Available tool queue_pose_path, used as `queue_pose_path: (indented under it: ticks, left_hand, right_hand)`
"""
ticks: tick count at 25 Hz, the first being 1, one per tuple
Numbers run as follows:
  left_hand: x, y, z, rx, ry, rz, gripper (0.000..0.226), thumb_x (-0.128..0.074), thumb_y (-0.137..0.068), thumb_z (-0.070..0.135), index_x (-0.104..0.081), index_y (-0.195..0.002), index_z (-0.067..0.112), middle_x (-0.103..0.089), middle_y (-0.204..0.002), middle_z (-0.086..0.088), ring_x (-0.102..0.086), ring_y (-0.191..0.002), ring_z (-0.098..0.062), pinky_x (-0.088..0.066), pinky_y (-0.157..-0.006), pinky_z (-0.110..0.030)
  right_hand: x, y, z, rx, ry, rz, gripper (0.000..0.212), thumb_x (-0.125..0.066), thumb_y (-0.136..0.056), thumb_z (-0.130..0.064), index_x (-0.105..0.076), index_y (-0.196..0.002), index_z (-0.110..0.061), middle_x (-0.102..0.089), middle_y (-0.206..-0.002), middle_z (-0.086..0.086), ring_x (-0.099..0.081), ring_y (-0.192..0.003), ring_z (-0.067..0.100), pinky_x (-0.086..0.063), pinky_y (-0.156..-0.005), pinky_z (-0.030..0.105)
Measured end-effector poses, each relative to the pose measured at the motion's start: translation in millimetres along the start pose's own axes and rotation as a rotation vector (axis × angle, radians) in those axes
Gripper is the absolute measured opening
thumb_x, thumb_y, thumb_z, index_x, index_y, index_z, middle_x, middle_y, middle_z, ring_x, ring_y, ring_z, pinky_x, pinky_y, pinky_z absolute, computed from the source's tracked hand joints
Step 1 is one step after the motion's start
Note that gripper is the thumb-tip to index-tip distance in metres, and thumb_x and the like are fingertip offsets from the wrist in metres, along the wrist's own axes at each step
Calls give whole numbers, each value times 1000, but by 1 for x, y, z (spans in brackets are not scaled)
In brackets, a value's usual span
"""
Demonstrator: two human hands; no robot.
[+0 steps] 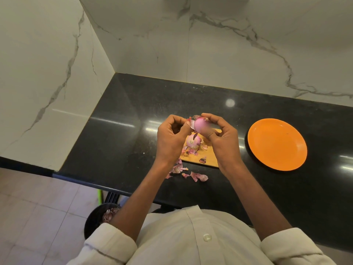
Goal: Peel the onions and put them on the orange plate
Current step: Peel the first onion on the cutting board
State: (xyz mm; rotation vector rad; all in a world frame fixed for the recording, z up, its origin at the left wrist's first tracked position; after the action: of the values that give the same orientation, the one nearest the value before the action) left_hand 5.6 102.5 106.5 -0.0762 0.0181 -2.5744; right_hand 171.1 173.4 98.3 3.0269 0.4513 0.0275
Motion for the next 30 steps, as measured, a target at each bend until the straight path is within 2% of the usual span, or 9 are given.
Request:
queue_pose_path:
  ticks: [4, 6, 13, 15, 18, 20, 24, 27, 30]
  left_hand:
    - [-2, 4, -21, 219, 338, 47, 12, -70, -100, 7, -64, -90, 7, -72, -92, -13, -73, -87, -25, -63, -85, -40]
    - [-7, 7, -29, 277, 461, 28, 13, -71, -98, 6, -62, -89, 7, -70, -96, -15, -71, -90, -26, -62, -87, -42]
    - [-13, 22, -57, 479, 857, -47, 26, -59, -95, -1, -50, -75, 13, -62, -88, -5, -62, -80, -15, -59, -79, -26]
    - [-4, 23, -68, 484, 742, -8, 26, -57, -99, -4, -52, -78, 11, -63, -85, -7, -65, -78, -17, -59, -77, -28]
    - [16, 24, -80, 423, 256, 60, 16, -62, -98, -5, -58, -87, 6, -65, -86, -13, -69, -78, -22, -62, -80, -36]
    - [21, 22, -81, 345, -66, 40, 7, -65, -98, -1, -63, -95, 5, -70, -95, -14, -71, -87, -24, -62, -85, -37]
    - [13, 23, -72, 196, -381, -36, 7, -72, -98, 11, -73, -105, 14, -72, -105, 1, -69, -99, -12, -57, -87, -29]
    - [10, 20, -58, 121, -327, -23, 13, -74, -100, 25, -77, -110, 18, -73, -111, 6, -69, -104, -9, -57, -88, -25]
    - [-2, 18, -44, 116, -143, -86, 24, -80, -96, 28, -80, -116, 15, -80, -107, 5, -75, -101, -10, -62, -87, -26]
  right_hand:
    - [-12, 4, 25, -258, -530, -114, 35, -58, -104, -2, -62, -139, -3, -68, -139, 13, -65, -131, 31, -57, -106, 44]
    - [-15, 8, 31, -317, -594, -140, 37, -59, -104, -8, -59, -140, 1, -69, -138, 15, -65, -130, 32, -55, -108, 43]
    - [-17, 28, 57, -614, -888, 44, 21, -61, -103, -7, -63, -118, 7, -73, -114, 28, -77, -95, 31, -66, -74, 31]
    - [-11, 29, 61, -616, -801, 36, 25, -62, -102, -7, -62, -125, 5, -70, -124, 28, -76, -100, 34, -66, -79, 32]
    - [0, 23, 57, -462, -431, 19, 24, -65, -100, -3, -68, -123, -7, -71, -125, 16, -76, -108, 29, -65, -79, 31]
    - [4, 20, 49, -332, -191, 7, 30, -69, -97, 1, -72, -122, -13, -75, -120, 5, -76, -108, 21, -64, -85, 32]
    - [2, 22, 46, -267, -24, -20, 39, -72, -94, 5, -74, -128, -13, -76, -94, -29, -74, -97, -2, -63, -91, 33]
    - [7, 22, 46, -236, 46, 17, 36, -75, -92, 2, -76, -122, -19, -76, -99, -21, -73, -101, 2, -64, -89, 33]
    - [5, 24, 41, -208, 89, 4, 33, -77, -92, -6, -76, -118, -26, -75, -102, -20, -70, -97, -8, -62, -69, 21]
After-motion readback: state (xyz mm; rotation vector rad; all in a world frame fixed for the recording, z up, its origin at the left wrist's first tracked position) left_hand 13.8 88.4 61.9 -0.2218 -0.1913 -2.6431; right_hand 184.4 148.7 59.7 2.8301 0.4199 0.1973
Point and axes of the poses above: each hand's wrist, its own y-axis away from the middle knuckle, its own x-axis out of the back of the hand, z = x × y, the point moved 9 cm from there along -y, towards the middle knuckle
